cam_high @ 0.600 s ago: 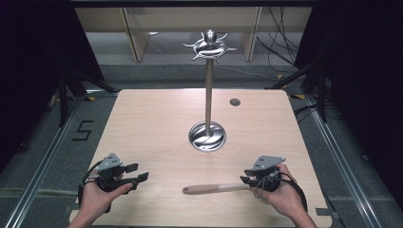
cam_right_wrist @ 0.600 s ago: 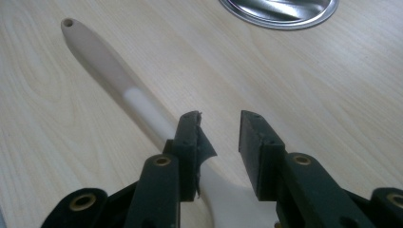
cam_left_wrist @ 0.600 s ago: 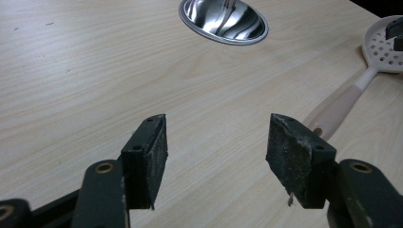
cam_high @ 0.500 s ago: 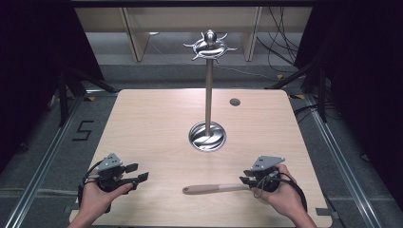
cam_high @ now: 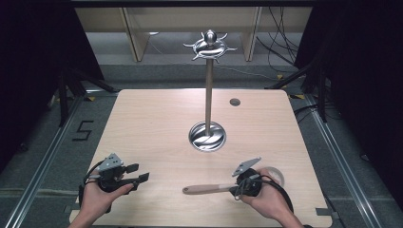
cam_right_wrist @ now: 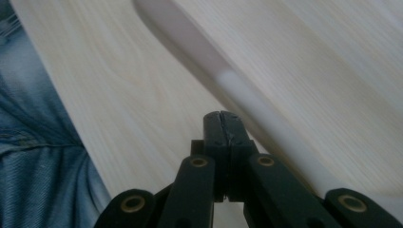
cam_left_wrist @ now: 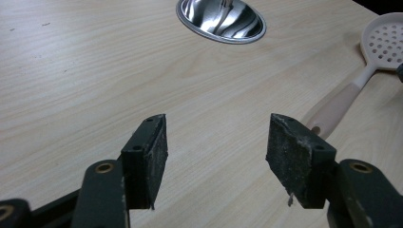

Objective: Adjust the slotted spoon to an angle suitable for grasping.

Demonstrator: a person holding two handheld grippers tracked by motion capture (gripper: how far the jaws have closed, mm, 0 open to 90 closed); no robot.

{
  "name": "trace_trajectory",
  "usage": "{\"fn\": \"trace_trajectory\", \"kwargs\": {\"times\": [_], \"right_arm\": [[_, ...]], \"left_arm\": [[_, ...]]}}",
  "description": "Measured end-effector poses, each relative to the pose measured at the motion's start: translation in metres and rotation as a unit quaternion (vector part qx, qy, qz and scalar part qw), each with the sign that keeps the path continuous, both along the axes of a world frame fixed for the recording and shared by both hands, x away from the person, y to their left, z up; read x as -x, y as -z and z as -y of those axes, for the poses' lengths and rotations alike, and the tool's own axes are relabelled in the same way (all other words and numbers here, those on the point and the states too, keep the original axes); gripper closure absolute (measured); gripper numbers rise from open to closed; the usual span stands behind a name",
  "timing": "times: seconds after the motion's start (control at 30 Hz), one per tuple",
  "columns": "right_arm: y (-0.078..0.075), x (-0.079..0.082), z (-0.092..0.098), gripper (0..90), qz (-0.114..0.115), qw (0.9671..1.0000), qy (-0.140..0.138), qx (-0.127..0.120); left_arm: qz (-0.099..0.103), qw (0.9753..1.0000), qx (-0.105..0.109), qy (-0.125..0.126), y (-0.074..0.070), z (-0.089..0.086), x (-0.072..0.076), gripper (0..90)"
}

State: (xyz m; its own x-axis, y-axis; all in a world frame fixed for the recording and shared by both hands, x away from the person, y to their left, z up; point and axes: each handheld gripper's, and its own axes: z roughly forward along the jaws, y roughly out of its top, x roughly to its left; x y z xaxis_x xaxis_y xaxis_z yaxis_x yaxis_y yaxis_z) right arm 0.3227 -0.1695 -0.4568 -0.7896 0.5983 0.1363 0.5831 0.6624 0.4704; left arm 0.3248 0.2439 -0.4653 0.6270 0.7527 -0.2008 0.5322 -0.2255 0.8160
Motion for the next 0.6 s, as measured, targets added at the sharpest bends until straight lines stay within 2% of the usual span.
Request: {"fn": "trace_trajectory", "kwargs": {"times": [0.07, 0.1, 0.13, 0.2, 0.23, 0.33, 0.4, 0.43, 0.53, 0.6], "right_arm": [[0.001, -0.002, -0.012, 90.0, 0.005, 0.9997, -0.022, 0.005], [0.000, -0.003, -0.019, 90.0, 0.006, 0.9998, -0.019, 0.008], [-0.001, -0.008, -0.024, 90.0, 0.017, 0.9994, -0.029, 0.006], [-0.003, -0.011, -0.028, 90.0, 0.020, 0.9995, -0.025, 0.007], [-0.010, -0.022, -0.039, 90.0, 0.026, 0.9996, -0.010, 0.002], [-0.008, -0.035, -0.059, 90.0, 0.016, 0.9998, -0.015, 0.004], [0.002, -0.043, -0.075, 90.0, 0.006, 0.9995, -0.024, 0.021], [0.002, -0.043, -0.075, 90.0, 0.006, 0.9995, -0.024, 0.021], [0.015, -0.050, -0.089, 90.0, -0.005, 0.9990, -0.028, 0.035], [0.015, -0.052, -0.091, 90.0, -0.003, 0.9986, -0.032, 0.041]], "left_arm": [[0.000, 1.0000, -0.001, 0.000, 0.000, 0.000, 0.000, 38.4], [0.000, 1.0000, -0.001, 0.000, 0.000, 0.000, 0.000, 38.4], [-0.001, 1.0000, 0.000, 0.000, 0.000, 0.000, 0.000, 38.4], [-0.001, 1.0000, 0.000, -0.001, 0.001, 0.000, 0.000, 38.4], [0.001, 1.0000, 0.001, 0.002, 0.001, 0.000, 0.000, 38.4], [0.000, 1.0000, -0.002, -0.001, 0.001, 0.000, 0.001, 38.4], [-0.001, 1.0000, 0.002, 0.001, 0.001, 0.000, 0.001, 38.4], [-0.001, 1.0000, 0.002, 0.001, 0.001, 0.000, 0.001, 38.4], [0.000, 1.0000, 0.003, -0.002, 0.001, -0.001, 0.001, 38.3], [0.000, 1.0000, 0.003, -0.001, 0.001, -0.001, 0.001, 38.3]]}}
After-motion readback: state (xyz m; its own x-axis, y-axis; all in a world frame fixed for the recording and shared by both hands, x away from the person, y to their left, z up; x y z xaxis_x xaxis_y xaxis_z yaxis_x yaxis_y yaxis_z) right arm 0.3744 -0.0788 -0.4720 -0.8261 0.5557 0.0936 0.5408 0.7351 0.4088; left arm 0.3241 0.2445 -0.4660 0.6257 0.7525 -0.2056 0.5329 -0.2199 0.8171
